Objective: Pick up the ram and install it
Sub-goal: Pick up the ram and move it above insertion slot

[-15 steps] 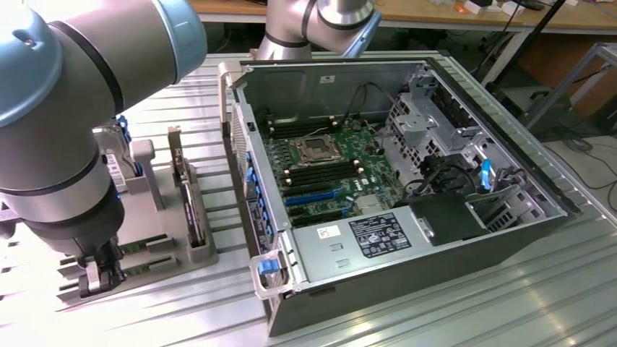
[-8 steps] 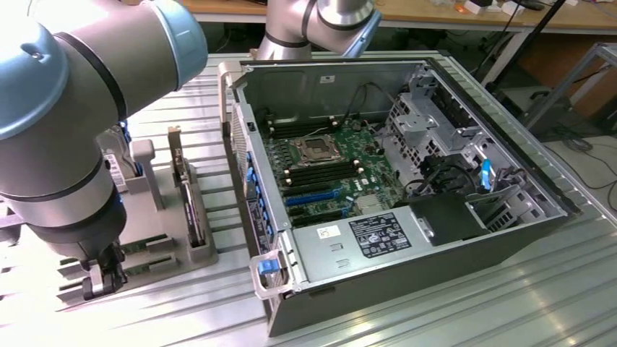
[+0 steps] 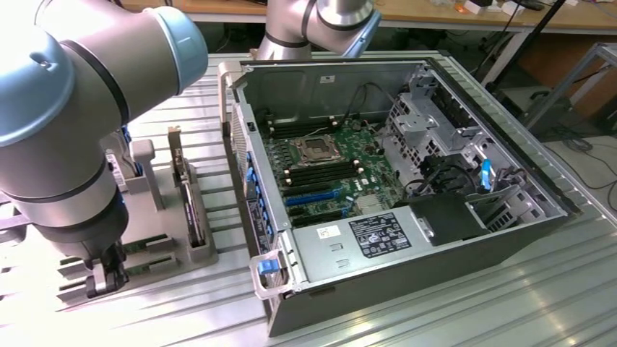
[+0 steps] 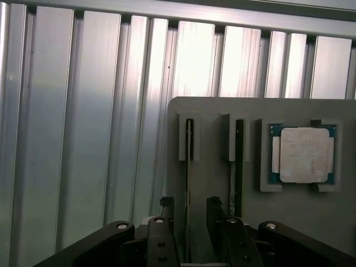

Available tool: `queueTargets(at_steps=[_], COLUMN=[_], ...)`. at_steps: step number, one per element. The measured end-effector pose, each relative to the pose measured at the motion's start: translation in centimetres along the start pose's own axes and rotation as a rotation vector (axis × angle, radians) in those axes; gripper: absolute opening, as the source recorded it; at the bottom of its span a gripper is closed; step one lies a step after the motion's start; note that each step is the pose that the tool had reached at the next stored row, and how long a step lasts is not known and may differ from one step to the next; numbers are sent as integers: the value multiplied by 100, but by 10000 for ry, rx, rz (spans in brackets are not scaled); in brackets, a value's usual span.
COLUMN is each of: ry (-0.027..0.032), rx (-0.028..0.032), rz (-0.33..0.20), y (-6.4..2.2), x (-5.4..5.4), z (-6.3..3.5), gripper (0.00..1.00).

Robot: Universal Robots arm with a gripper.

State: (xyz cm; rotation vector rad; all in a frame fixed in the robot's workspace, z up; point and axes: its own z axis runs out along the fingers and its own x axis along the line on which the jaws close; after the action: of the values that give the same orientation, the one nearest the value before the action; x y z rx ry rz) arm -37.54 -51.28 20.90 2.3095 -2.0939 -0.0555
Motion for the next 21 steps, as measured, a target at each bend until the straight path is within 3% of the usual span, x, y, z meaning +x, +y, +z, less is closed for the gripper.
queueTargets(at_steps=[21], ry=[1], rx=[1], rz=[29], y=[-4], x=[4], z=[91], gripper=[37])
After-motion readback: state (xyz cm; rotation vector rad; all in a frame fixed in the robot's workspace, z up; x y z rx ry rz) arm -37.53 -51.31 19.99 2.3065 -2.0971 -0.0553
